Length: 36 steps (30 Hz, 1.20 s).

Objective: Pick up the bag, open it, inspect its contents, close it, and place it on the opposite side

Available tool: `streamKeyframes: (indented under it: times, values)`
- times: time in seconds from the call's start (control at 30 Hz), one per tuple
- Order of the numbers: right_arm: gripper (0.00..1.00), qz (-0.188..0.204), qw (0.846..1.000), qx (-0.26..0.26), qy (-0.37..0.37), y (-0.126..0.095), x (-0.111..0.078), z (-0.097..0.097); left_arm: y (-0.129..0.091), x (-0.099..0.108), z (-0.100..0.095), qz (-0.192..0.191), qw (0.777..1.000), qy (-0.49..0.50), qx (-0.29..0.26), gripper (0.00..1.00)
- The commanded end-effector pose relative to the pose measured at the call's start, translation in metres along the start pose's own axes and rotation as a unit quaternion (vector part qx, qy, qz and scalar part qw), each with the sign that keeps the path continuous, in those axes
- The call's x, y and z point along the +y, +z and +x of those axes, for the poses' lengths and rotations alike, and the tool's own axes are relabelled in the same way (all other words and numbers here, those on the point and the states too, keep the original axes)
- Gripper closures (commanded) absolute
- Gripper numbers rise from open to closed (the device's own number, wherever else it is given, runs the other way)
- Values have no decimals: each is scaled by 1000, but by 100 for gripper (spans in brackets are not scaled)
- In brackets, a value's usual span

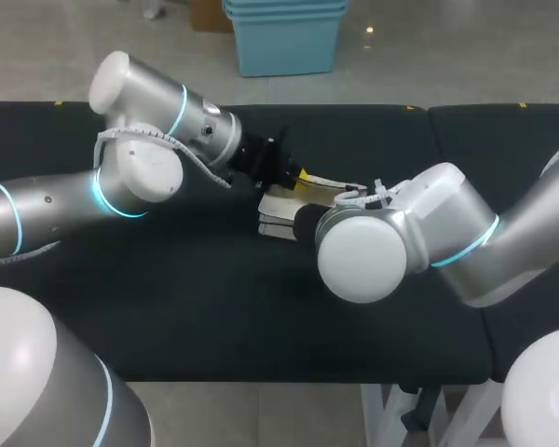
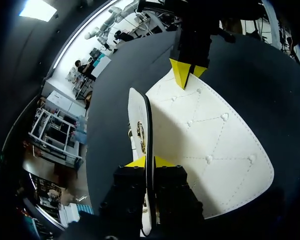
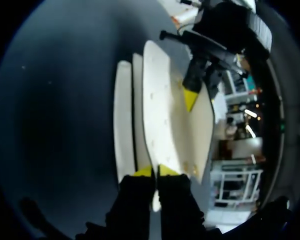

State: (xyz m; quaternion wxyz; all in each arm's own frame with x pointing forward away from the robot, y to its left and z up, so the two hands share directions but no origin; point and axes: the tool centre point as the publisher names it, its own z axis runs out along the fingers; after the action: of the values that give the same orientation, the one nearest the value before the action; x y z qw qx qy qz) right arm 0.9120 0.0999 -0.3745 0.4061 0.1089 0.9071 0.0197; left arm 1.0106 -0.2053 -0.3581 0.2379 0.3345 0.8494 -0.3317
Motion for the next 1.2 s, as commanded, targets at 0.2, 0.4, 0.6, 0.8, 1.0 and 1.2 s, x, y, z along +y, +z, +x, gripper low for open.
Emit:
streamKeyframes:
  times: [0.2,0.4,0.6,0.8,1.0,1.2]
  values:
    - [100,-1,1000,-2,1,3,0,-1,1,0,18,2,999,-7,-33,100]
    - [100,-1,1000,-2,1,3,0,-1,-14,-3,5,11,998,-33,-48,39]
    - [100,-1,1000,-2,1,3,0,-1,-25,-8,-1,24,998,-29,-58,55]
    - [100,-1,1000,-2,1,3,0,-1,-25,-9,-2,26,997,-25,-68,96]
    - [100,-1,1000,-2,1,3,0,-1,-23,-8,5,31,996,-17,-77,100]
    - [100,-1,1000,-2,1,3,0,-1,-14,-10,21,29,997,-2,-69,100]
